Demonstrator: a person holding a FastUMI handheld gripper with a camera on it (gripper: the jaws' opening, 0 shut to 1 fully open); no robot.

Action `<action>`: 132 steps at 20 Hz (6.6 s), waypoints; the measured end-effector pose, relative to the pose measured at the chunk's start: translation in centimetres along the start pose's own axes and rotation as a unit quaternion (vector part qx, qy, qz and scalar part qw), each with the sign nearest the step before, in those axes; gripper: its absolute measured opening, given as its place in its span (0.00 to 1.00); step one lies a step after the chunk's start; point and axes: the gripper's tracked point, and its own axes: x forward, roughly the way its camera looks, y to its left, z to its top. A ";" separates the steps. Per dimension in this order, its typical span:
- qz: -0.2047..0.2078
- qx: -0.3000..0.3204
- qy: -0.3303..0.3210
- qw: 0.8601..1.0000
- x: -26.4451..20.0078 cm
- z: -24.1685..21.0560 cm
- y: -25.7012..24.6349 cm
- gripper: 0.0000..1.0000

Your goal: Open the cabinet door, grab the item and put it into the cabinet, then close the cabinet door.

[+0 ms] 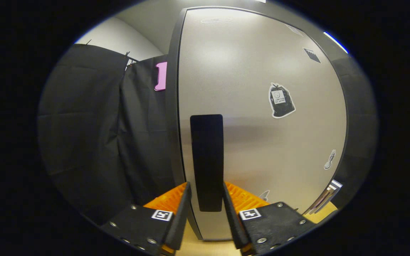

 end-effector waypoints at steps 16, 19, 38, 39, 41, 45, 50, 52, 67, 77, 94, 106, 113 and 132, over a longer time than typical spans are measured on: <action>0.049 -0.035 0.029 0.998 -3.1 -0.2 0.7 0.28; 0.070 -0.041 0.027 0.996 -4.4 -0.3 0.7 0.28; 0.241 -0.039 0.016 0.970 -10.1 -1.0 -2.4 0.28; 0.247 -0.037 0.017 0.968 -10.1 -0.9 -2.7 0.28; 0.256 -0.037 0.017 0.966 -9.8 -1.1 -3.2 0.28; 0.265 -0.032 0.015 0.963 -9.9 -1.4 -4.3 0.28; 0.260 -0.019 0.021 0.965 -10.4 -1.5 -5.9 0.28; 0.256 -0.016 0.020 0.966 -10.6 -1.5 -6.5 0.28; 0.156 0.004 0.023 0.987 -12.4 -1.1 -10.8 0.30; 0.058 0.089 0.024 0.994 -12.9 -1.4 -16.8 0.40; -0.009 0.026 -0.102 0.994 -15.6 -0.5 -19.0 0.93; 0.083 0.070 -0.166 0.980 -20.8 -7.6 -4.8 0.93; 0.063 0.039 -0.104 0.992 -14.2 -20.0 4.1 0.93; 0.010 0.000 0.065 0.998 -6.0 -44.2 6.5 0.86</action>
